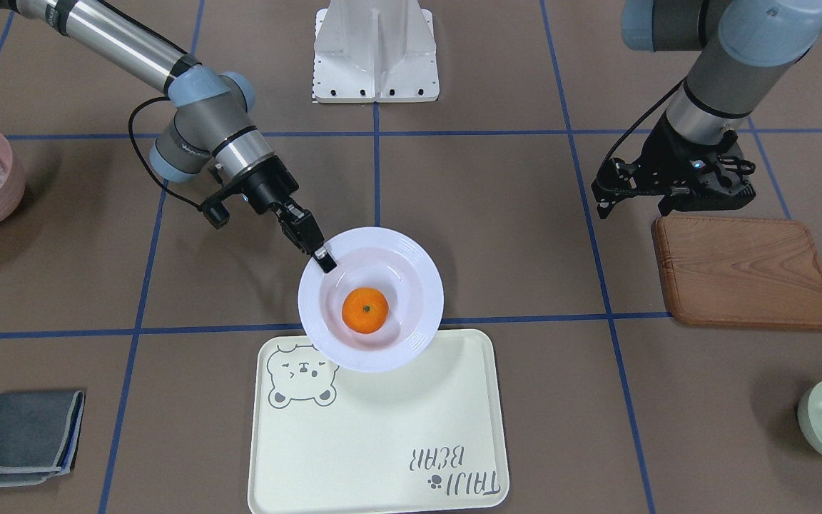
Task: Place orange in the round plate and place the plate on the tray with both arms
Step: 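Slide the plate with the right gripper onto the bear-print tray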
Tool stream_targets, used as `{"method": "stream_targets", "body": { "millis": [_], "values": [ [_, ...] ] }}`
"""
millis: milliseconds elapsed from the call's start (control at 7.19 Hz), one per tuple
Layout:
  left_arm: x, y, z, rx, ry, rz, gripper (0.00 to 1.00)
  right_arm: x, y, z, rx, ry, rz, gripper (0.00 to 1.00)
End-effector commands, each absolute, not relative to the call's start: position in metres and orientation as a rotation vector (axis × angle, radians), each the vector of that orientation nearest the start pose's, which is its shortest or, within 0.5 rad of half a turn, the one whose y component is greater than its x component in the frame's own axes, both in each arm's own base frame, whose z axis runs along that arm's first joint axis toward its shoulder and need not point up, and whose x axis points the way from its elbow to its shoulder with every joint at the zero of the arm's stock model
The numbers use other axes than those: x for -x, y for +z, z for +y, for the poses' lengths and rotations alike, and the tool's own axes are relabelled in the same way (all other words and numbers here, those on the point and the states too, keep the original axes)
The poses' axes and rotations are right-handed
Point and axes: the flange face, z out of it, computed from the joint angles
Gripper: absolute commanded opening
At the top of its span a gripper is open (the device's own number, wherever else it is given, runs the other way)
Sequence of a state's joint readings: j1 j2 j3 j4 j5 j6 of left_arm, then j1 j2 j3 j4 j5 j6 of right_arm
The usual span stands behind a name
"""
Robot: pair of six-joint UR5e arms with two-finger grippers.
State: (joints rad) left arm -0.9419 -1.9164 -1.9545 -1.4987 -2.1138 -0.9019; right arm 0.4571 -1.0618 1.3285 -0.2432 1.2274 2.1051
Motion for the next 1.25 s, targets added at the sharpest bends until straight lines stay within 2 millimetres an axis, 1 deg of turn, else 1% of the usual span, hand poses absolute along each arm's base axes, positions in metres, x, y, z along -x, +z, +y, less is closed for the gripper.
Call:
{"method": "stream_targets", "body": {
  "millis": [0, 139, 278, 417, 556, 695, 834, 974, 1113],
  "values": [
    [-0.268, 0.306, -0.506, -0.100, -0.078, 0.822, 0.98, 0.558, 0.324, -0.513, -0.283, 1.113, -1.591, 0.00],
    [-0.269, 0.309, -0.507, -0.098, -0.079, 0.818, 0.98, 0.571, 0.308, -0.540, -0.286, 1.157, -1.548, 0.00],
    [-0.269, 0.310, -0.508, -0.097, -0.081, 0.817, 0.98, 0.581, 0.309, -0.551, -0.288, 1.171, -1.520, 0.00],
    [-0.269, 0.308, -0.507, -0.099, -0.080, 0.819, 0.98, 0.586, 0.312, -0.555, -0.288, 1.179, -1.503, 0.00],
    [-0.270, 0.310, -0.508, -0.095, -0.080, 0.816, 0.98, 0.592, 0.302, -0.560, -0.282, 1.222, -1.468, 0.00],
    [-0.271, 0.311, -0.508, -0.094, -0.080, 0.815, 0.98, 0.596, 0.292, -0.562, -0.287, 1.237, -1.454, 0.63],
    [-0.271, 0.311, -0.508, -0.095, -0.081, 0.814, 0.98, 0.595, 0.291, -0.563, -0.286, 1.237, -1.458, 1.00],
    [-0.273, 0.312, -0.508, -0.091, -0.078, 0.814, 0.98, 0.593, 0.288, -0.560, -0.281, 1.237, -1.470, 1.00],
    [-0.273, 0.311, -0.508, -0.090, -0.080, 0.814, 0.98, 0.581, 0.282, -0.536, -0.256, 1.219, -1.517, 1.00]
  ]
}}
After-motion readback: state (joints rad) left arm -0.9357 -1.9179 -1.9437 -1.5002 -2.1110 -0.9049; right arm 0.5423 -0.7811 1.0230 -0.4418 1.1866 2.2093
